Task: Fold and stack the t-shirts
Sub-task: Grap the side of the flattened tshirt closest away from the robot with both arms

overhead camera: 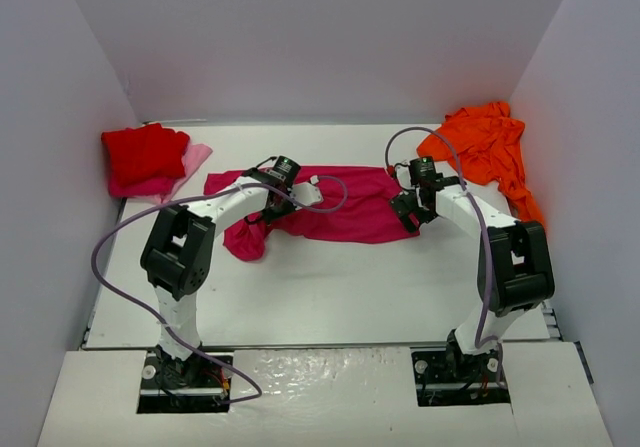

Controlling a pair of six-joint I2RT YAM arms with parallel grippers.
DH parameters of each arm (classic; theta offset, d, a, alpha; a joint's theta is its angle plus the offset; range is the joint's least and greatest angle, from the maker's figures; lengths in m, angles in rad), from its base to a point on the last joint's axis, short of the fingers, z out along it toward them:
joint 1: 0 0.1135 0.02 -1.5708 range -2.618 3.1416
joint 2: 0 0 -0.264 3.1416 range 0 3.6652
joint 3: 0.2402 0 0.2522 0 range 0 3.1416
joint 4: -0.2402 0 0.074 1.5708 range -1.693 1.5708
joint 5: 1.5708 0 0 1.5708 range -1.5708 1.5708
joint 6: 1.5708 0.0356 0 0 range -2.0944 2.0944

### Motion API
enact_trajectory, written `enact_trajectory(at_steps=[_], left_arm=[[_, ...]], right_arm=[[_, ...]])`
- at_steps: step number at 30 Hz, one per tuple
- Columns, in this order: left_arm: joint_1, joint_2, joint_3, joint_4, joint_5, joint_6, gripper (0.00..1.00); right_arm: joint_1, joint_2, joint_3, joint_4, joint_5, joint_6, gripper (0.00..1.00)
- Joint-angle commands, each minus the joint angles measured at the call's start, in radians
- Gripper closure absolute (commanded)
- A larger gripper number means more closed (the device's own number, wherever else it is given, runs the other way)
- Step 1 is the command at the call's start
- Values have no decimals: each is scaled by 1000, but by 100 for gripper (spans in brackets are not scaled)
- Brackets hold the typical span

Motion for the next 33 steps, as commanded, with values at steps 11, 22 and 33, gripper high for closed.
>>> enact_trajectory(at_steps=[11, 22, 33], left_arm=[[29, -79, 46, -13, -14, -13, 89], [47, -80, 54, -16, 14, -13, 74], [67, -94, 59, -21, 45, -9, 100]], right_arm=[[29, 45, 38, -48, -44, -4, 10], [37, 56, 42, -53, -45, -2, 10], [39, 60, 42, -54, -45, -2, 10]])
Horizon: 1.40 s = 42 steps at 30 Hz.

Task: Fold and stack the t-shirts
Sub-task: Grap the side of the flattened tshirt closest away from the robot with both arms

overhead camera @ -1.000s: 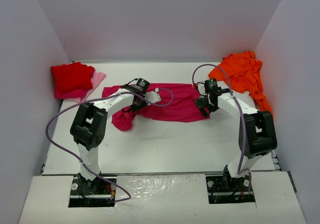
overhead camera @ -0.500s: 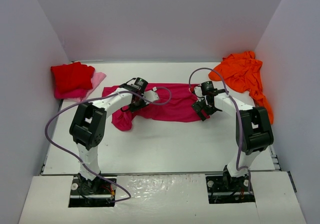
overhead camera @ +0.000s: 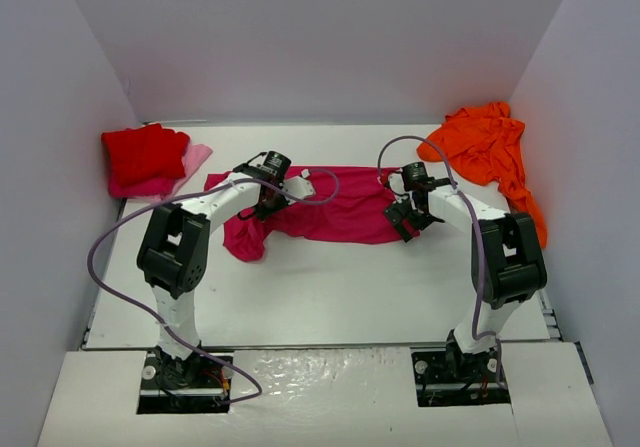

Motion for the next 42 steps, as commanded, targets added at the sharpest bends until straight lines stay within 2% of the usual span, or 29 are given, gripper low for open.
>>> enact_trajectory(at_steps=[1, 7, 12, 14, 20, 25, 27, 33, 34, 36, 39, 42], left_arm=[[13, -93, 45, -6, 16, 5, 100], [30, -90, 59, -16, 37, 1, 100], [32, -103, 28, 4, 40, -3, 100], [34, -107, 23, 6, 38, -2, 100], [38, -109, 20, 5, 44, -9, 100], [38, -120, 11, 7, 40, -12, 100], [37, -124, 6, 9, 38, -12, 100], [38, -127, 6, 9, 31, -5, 100], [38, -128, 6, 9, 30, -3, 100], [39, -133, 0, 10, 30, -1, 100], [48, -153, -15, 18, 30, -3, 100], [64, -215, -58, 37, 35, -16, 100]], right_arm=[[12, -3, 41, -17, -4, -2, 10], [13, 9, 37, -46, -37, -15, 9], [27, 6, 25, -131, -63, -108, 7], [37, -9, 13, -155, -58, -159, 12], [64, 17, 66, -178, -5, -214, 14], [87, 95, 119, -216, 16, -251, 17], [88, 125, 133, -221, 21, -264, 24], [87, 230, 171, -220, 35, -280, 30], [88, 243, 175, -219, 33, -288, 35], [87, 271, 190, -218, 25, -292, 57], [88, 293, 201, -218, 24, -289, 100], [87, 280, 188, -219, 24, -291, 100]])
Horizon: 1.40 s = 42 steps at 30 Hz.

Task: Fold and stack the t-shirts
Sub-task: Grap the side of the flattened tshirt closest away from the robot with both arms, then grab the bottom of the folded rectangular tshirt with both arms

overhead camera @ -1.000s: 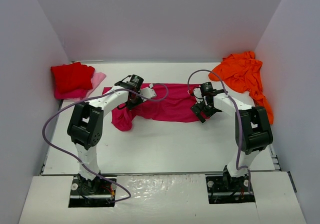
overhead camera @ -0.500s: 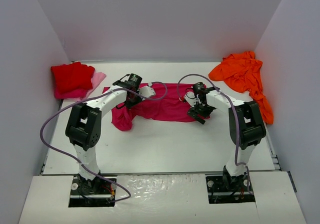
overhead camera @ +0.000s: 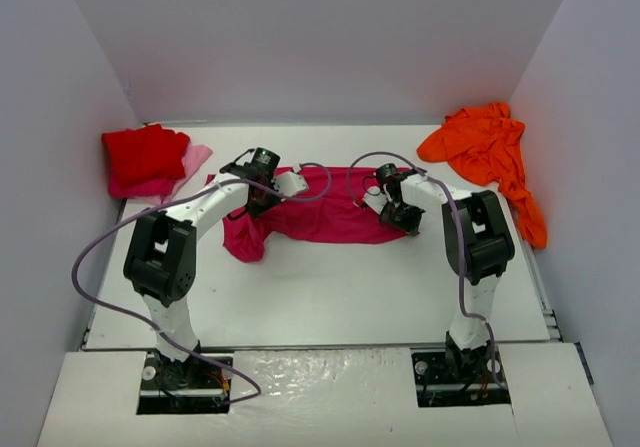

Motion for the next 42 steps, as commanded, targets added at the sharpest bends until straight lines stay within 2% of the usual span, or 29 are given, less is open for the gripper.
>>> enact_trajectory(at_steps=[1, 5, 10, 18, 29, 33, 37, 42], left_arm=[[34, -167, -37, 38, -3, -15, 100], [74, -333, -84, 16, 8, -16, 100], [104, -452, -9, -167, 49, -11, 100], [104, -568, 106, -384, 163, -8, 100], [109, -763, 60, -634, 198, 28, 100], [136, -795, 7, -631, 159, 66, 100], [138, -748, -13, -591, 161, 77, 100], [138, -665, 52, -564, 179, 90, 100]], right_arm=[[-5, 26, -32, 15, -26, -6, 100], [-3, -91, -55, 12, -7, -17, 100], [-3, -280, -49, -10, 21, -34, 100], [-3, -420, -72, -51, 46, -37, 100], [-6, -585, -230, -57, 73, -37, 100], [-41, -663, -284, -48, 73, -101, 100], [-106, -604, -244, -46, 47, -100, 100], [-92, -557, -185, -48, 5, -109, 100]])
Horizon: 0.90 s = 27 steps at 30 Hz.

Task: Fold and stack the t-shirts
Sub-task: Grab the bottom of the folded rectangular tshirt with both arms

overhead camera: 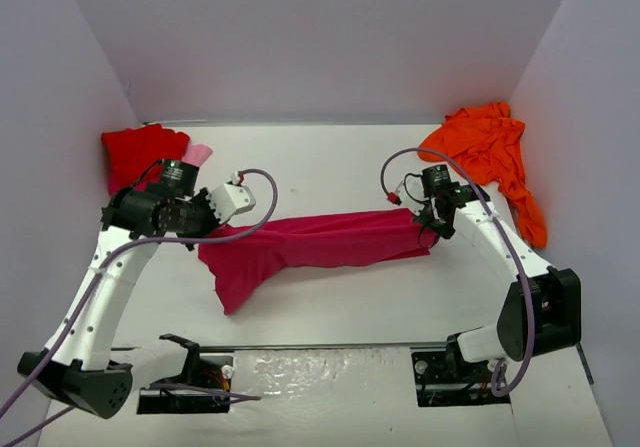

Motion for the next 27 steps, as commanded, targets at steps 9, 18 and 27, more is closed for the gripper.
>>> enact_trajectory(at_steps=[9, 18, 27], left_arm=[[17, 265, 133, 160, -26, 87, 100], [54, 343, 42, 252, -21, 109, 100], [84, 488, -6, 346, -19, 83, 100]], right_arm=[[30, 308, 319, -20, -8, -26, 100], [54, 569, 482, -33, -8, -17, 100], [54, 722, 611, -32, -3, 9, 100]])
